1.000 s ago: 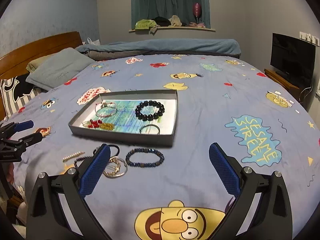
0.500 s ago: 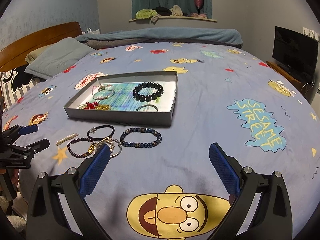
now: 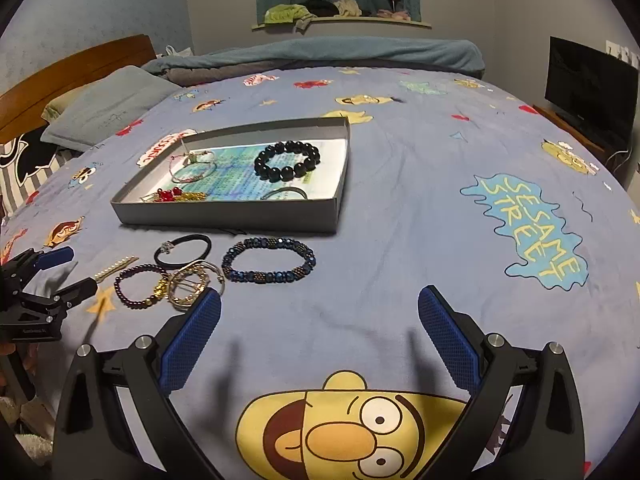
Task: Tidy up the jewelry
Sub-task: 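Move both open tools back toward the remaining jewelry, then close the left tool on the pearl hair clip while the right tool approaches the blue beaded bracelet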
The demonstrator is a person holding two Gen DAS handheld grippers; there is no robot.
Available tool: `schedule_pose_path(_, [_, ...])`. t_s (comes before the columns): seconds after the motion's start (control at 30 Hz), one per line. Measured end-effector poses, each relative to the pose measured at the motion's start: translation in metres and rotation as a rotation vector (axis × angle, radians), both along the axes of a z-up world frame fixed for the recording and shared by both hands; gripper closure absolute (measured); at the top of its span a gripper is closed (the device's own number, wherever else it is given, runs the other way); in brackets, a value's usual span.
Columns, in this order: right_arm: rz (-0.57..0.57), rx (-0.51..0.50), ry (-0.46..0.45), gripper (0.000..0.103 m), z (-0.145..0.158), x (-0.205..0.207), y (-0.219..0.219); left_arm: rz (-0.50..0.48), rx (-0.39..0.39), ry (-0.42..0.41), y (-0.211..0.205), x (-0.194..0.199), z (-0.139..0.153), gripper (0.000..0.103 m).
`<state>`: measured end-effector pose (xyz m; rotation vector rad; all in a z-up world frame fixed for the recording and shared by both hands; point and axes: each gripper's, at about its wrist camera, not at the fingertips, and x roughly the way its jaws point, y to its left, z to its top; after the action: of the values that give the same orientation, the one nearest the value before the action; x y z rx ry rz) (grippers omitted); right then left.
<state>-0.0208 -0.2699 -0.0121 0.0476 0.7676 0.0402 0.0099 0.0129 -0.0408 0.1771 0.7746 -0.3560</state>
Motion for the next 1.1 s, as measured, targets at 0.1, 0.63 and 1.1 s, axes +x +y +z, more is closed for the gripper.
schedule_pose_path(0.1, [-0.007,0.006,0.009,0.005,-0.004,0.003,-0.003,0.0,0.001,-0.019,0.0,0.001,-0.001,0.012])
schedule_pose_path(0.63, [-0.006,0.003,0.006,0.014,-0.013,0.022,0.002,-0.107,-0.013,-0.032,-0.011,0.0,-0.009,0.048])
schedule_pose_path(1.1, [0.038,0.047,0.051,0.053,-0.02,0.035,0.009,-0.171,-0.035,-0.008,-0.019,0.009,-0.017,0.077])
